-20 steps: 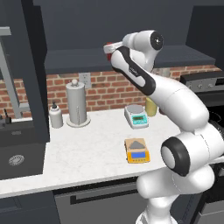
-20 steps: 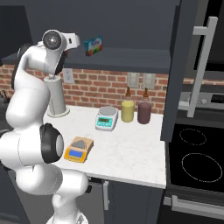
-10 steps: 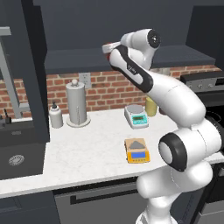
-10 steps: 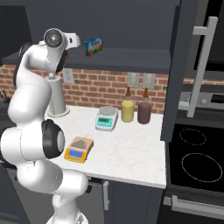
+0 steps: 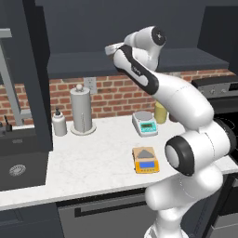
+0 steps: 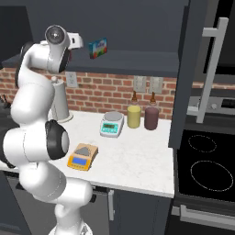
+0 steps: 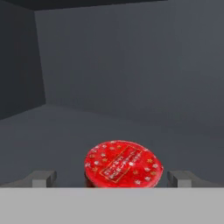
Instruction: Pick the yogurt and place it on the digital scale for weighing, and close the cabinet.
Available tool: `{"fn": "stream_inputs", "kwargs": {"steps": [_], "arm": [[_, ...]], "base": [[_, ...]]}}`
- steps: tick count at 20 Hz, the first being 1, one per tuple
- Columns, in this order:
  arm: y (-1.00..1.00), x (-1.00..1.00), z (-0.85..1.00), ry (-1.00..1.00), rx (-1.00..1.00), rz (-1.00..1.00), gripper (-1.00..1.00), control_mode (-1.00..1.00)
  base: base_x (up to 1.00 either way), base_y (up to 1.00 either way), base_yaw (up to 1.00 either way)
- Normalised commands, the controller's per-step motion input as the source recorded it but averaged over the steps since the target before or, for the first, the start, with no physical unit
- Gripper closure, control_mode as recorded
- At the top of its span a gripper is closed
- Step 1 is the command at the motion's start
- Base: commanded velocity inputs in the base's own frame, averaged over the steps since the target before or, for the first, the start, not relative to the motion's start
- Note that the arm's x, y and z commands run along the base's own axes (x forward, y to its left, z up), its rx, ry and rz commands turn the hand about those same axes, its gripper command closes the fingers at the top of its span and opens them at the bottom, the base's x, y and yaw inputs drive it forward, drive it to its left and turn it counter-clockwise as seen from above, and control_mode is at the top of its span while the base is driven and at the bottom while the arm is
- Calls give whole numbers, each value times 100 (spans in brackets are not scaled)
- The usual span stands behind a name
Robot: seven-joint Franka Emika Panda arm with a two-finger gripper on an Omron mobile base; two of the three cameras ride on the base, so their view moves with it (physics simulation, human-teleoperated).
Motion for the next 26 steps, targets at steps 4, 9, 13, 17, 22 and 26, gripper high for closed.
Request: {"fn": "stream_inputs", "kwargs": {"steps": [4,9,13,17,22,26], "arm": [[0,4,0,3,0,0,-100,-100],[0,4,0,4,0,0,-100,-100],[0,6,0,5,0,0,-100,-100],[0,8,-2,7,0,0,-100,-100],[0,4,-1,6,0,0,100,-100],[0,0,-1,3,0,0,100,-100]], "base": [[0,0,0],[0,0,0],[0,0,0],[0,0,0],[0,0,0],[0,0,0]]}}
